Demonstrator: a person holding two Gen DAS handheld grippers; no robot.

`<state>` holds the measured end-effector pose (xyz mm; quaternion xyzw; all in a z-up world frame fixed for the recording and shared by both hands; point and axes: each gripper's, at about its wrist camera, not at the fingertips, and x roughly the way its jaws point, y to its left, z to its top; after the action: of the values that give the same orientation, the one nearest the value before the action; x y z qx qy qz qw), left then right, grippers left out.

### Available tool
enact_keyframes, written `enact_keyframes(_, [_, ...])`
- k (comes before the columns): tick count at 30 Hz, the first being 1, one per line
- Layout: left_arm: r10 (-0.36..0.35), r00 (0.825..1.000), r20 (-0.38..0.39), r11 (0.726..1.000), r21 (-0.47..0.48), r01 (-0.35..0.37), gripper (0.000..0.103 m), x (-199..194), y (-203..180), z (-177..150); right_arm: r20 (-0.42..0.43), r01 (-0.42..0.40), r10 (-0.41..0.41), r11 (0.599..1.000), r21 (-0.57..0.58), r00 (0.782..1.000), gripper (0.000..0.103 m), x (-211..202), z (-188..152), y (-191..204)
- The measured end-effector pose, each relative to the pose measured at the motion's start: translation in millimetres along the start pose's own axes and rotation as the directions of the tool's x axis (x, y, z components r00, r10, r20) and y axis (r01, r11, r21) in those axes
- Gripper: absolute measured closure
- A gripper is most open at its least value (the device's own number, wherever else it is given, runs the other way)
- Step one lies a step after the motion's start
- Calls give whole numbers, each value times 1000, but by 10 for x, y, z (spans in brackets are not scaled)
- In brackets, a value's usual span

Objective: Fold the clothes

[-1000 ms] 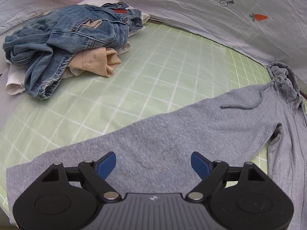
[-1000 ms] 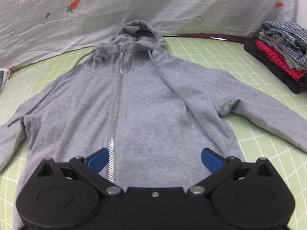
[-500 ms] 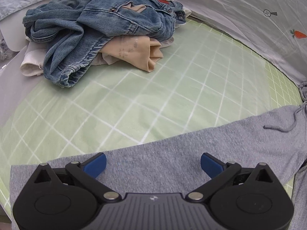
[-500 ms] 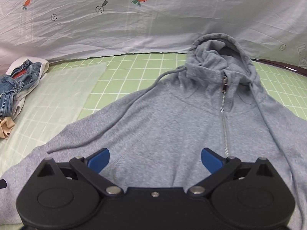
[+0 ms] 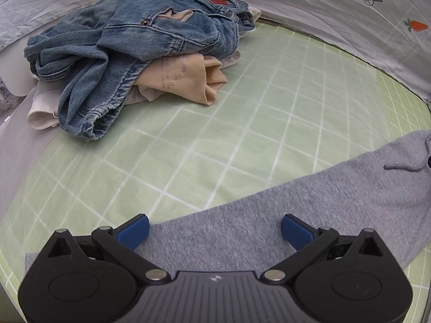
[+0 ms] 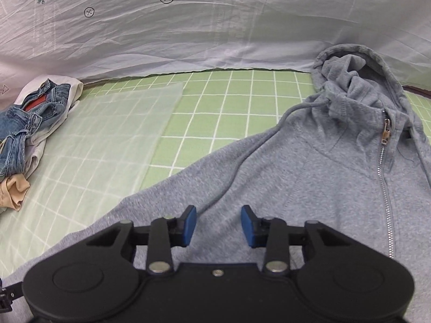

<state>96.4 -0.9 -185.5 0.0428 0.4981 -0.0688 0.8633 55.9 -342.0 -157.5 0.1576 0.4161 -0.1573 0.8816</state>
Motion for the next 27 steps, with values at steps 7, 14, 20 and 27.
enact_keyframes(7, [5, 1000, -4, 1000, -16, -5, 0, 25, 15, 61, 1, -36, 36, 999, -15, 999, 89, 27, -52, 141])
enact_keyframes(14, [2, 1000, 3, 1000, -11, -1, 0, 26, 20, 71, -1, -52, 52, 998, -35, 999, 103, 54, -108, 179])
enact_keyframes(20, [-4, 1000, 10, 1000, -4, 4, 0, 35, 24, 79, 39, -16, 15, 999, 38, 999, 103, -186, -103, -53])
enact_keyframes(27, [6, 1000, 29, 1000, -18, -5, 0, 28, 17, 72, 46, -21, 15, 988, 151, 999, 97, -264, 15, -278])
